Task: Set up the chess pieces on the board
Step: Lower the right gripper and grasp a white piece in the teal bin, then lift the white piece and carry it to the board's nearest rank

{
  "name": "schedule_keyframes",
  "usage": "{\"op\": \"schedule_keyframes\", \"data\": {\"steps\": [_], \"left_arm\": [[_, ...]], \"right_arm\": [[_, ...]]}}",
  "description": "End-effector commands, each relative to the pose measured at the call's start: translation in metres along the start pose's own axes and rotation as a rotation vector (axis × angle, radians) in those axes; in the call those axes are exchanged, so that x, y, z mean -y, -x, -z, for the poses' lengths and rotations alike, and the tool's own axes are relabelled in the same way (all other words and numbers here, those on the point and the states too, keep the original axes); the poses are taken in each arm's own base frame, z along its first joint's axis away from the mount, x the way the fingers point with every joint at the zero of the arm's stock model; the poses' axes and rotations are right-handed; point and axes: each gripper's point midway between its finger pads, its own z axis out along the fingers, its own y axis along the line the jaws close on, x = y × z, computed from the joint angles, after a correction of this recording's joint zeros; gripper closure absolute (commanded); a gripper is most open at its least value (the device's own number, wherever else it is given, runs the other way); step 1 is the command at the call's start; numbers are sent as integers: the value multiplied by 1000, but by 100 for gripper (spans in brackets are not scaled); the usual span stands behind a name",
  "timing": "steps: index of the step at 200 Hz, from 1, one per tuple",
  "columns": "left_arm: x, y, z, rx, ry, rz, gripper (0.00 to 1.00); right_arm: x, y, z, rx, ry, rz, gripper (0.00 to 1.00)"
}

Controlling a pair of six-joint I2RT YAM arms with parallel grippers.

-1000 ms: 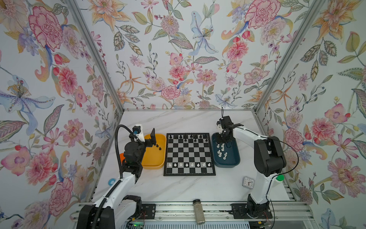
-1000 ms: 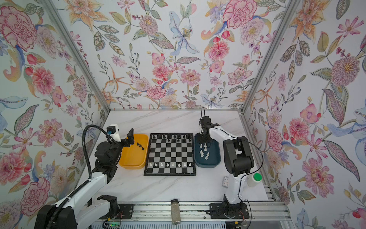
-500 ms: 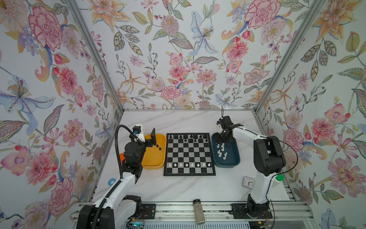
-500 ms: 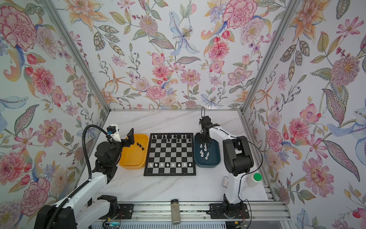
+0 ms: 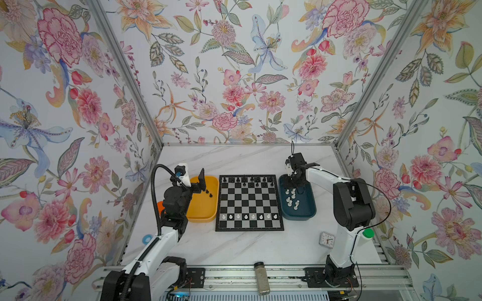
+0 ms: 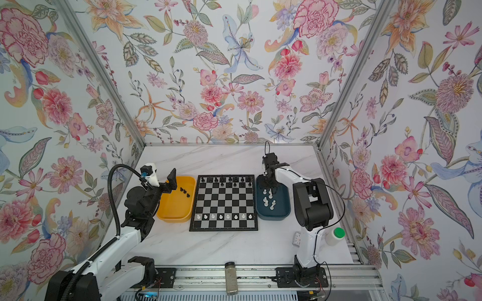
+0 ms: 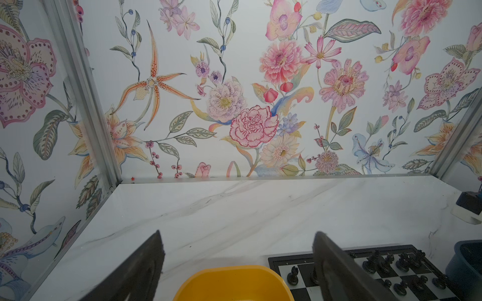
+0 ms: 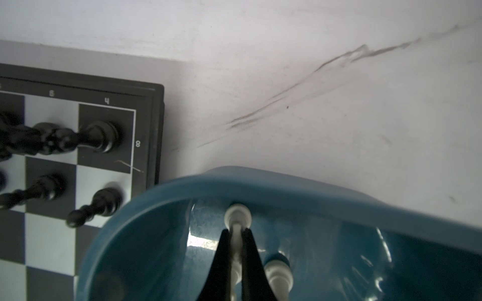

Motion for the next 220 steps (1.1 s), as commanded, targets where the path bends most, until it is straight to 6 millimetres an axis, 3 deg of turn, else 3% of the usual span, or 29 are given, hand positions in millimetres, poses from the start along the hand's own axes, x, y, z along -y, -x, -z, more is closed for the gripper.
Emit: {"op": "schedule_keyframes", "data": {"steps": [1, 39, 105, 150, 185, 220], "left_arm": [[4, 16, 0, 36, -8, -9, 10], [4, 18, 3, 43, -7, -10, 10], [2, 15, 2, 21, 3, -13, 10], [4, 18, 7, 28, -1, 6, 10], [4, 15, 10, 11, 5, 12, 10], [1, 14, 15, 8, 21, 13, 11]], "right_arm": [[2, -5, -3, -12, -18, -1, 100], [0, 4, 17, 10, -22, 12, 100], [-12, 17, 79, 78, -58, 48, 100], [-36, 18, 126, 151, -58, 90, 100], [-64, 2, 151, 171, -51, 152, 100], [-90, -30, 158, 130, -51, 220, 100]]}}
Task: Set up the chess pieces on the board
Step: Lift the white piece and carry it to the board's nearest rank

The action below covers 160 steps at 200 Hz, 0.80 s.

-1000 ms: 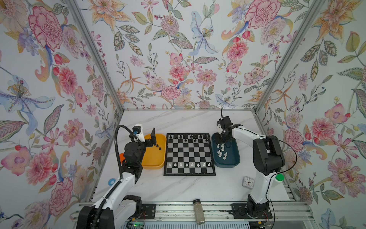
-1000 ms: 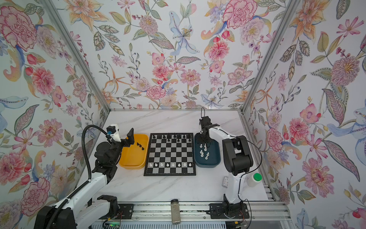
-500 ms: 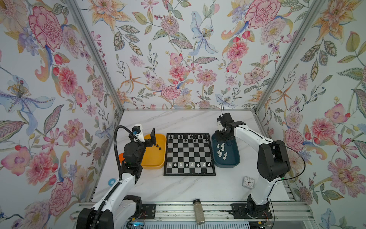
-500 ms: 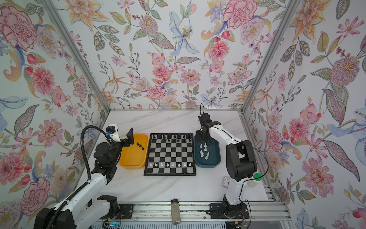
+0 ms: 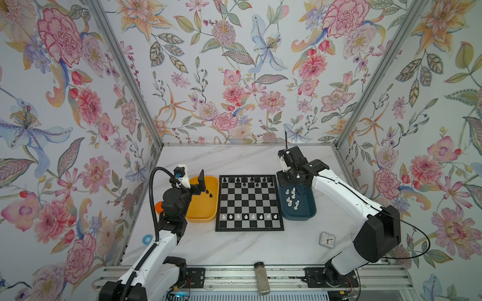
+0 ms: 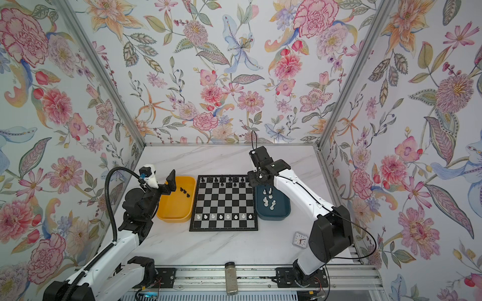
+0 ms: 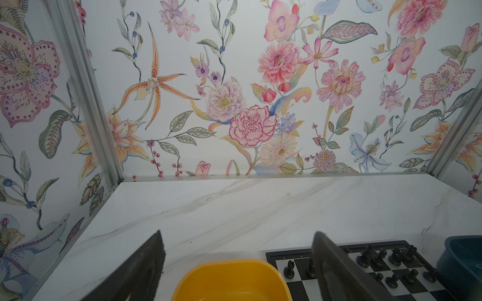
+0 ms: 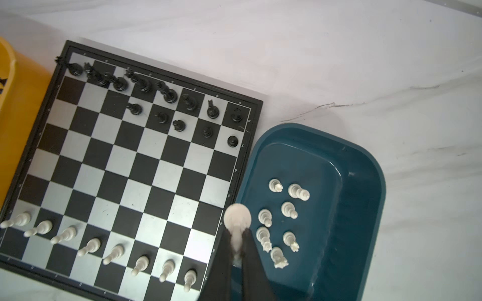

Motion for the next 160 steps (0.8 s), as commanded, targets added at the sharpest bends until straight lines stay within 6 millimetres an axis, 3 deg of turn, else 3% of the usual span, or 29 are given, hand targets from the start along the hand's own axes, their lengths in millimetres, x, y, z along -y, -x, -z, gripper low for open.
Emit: {"op": "schedule_keyframes", "data": {"steps": [1, 28, 63, 160], "left_arm": [[0, 9, 4, 17, 12, 13, 10], [1, 9, 6, 23, 9, 17, 11], [3, 7, 6, 18, 1, 16, 11], [6, 8, 9, 29, -16, 17, 11]], "right_arm": [[-10, -26, 10, -64, -33, 27, 100], [-39, -48, 17, -93, -14, 87, 100], [-60, -81, 18, -149, 12, 109, 100], [-88, -148, -8, -275, 51, 115, 100]]}}
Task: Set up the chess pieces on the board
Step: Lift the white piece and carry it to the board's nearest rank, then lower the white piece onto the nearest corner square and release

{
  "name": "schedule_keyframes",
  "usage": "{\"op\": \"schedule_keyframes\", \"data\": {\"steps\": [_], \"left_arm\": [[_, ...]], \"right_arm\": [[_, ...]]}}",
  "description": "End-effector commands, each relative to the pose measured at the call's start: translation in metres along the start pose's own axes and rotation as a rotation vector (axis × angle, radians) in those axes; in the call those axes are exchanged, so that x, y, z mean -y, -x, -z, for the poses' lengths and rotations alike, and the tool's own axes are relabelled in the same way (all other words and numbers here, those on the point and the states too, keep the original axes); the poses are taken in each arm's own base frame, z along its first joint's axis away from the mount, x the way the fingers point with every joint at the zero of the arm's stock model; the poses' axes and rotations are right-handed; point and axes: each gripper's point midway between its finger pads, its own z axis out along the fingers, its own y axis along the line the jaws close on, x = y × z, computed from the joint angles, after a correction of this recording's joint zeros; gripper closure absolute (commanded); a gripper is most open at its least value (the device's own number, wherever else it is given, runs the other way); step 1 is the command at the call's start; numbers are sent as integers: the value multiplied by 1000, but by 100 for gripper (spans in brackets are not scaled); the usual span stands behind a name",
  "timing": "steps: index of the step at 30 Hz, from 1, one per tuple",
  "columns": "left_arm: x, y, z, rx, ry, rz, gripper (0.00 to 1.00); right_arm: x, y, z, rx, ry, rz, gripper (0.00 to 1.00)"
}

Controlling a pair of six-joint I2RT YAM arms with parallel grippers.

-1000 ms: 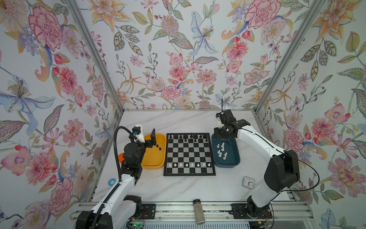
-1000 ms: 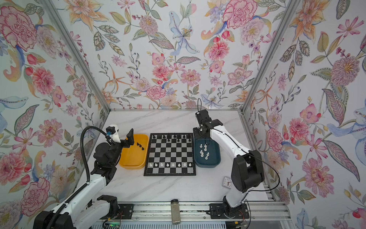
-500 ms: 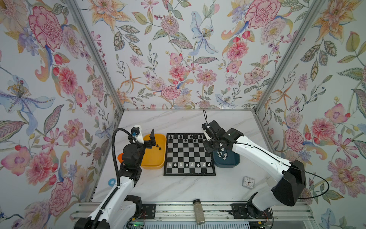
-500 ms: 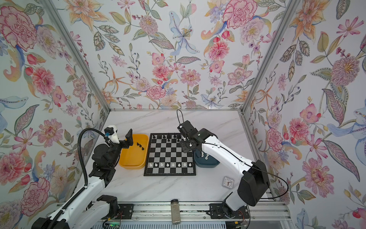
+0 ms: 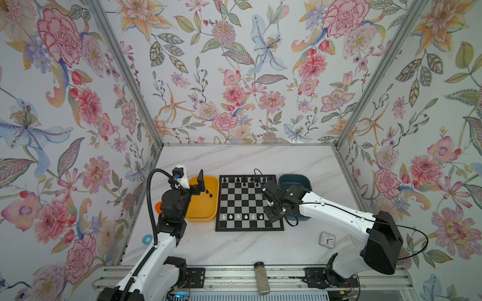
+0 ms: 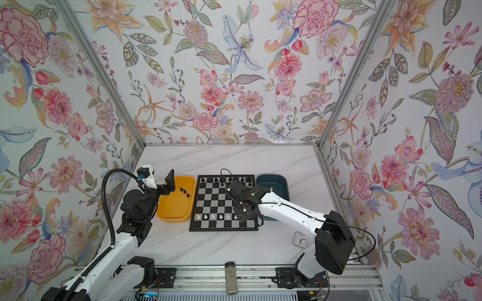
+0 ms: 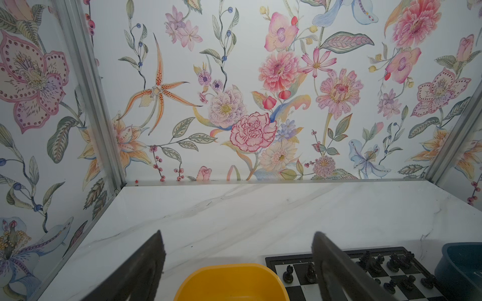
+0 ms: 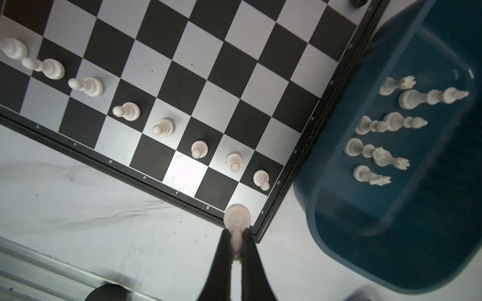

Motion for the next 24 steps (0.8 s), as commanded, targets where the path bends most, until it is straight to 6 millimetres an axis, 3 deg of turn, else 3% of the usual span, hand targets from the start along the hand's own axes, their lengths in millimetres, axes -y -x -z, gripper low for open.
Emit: {"op": "schedule_keyframes", "data": {"steps": [1, 16, 24], "left_arm": [[3, -2, 3, 0, -11, 12, 11], [3, -3, 5, -3, 0, 0, 11], [3, -4, 4, -5, -1, -4, 11]], "right_arm": [[-5, -10, -9, -14, 20, -43, 100], [-26, -22, -41, -43, 70, -65, 100], [-22, -24, -50, -52, 35, -75, 100]]}}
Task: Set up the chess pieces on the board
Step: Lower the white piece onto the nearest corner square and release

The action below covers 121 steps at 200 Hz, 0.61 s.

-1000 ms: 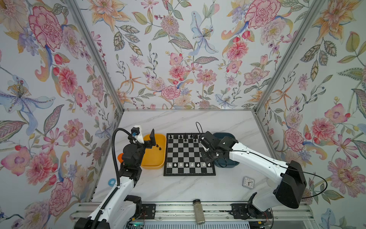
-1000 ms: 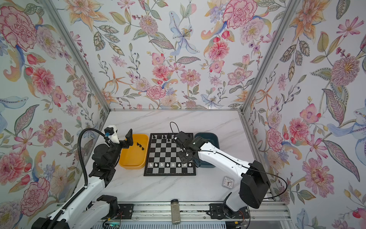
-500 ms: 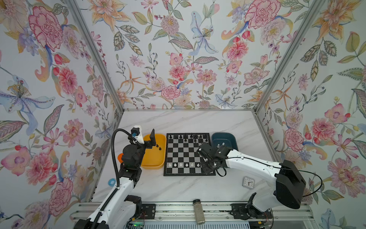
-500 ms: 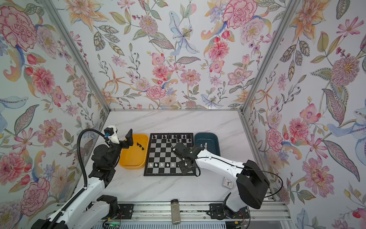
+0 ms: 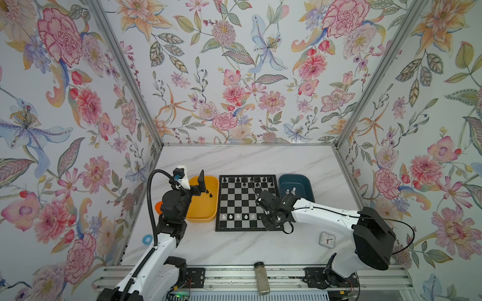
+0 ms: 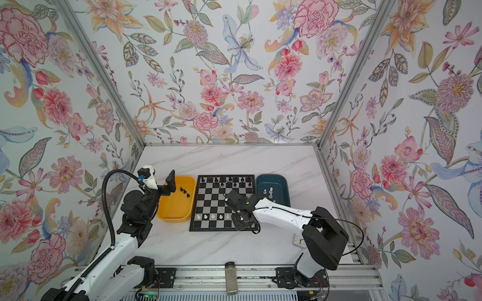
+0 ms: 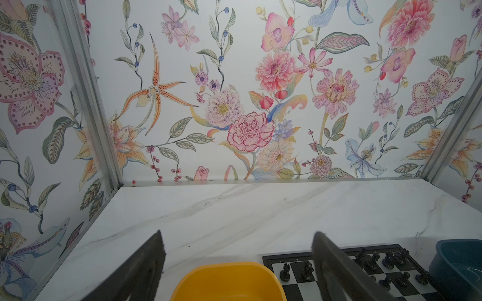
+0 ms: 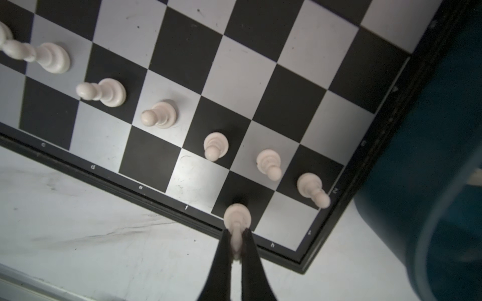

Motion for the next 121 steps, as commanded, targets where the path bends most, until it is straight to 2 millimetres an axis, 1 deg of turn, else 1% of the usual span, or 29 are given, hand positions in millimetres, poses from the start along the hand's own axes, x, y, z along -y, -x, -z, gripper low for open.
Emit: {"op": "schedule_keyframes", "data": {"steps": [1, 35, 121], "left_arm": [[0, -3, 3, -5, 7, -3, 11], [0, -3, 3, -6, 9, -5, 11], [1, -3, 3, -7, 5, -6, 11]], "right_arm": [[1, -4, -8, -10, -20, -11, 100], [0, -6, -14, -25, -19, -15, 100], [4, -13, -19, -41, -36, -27, 100]]}}
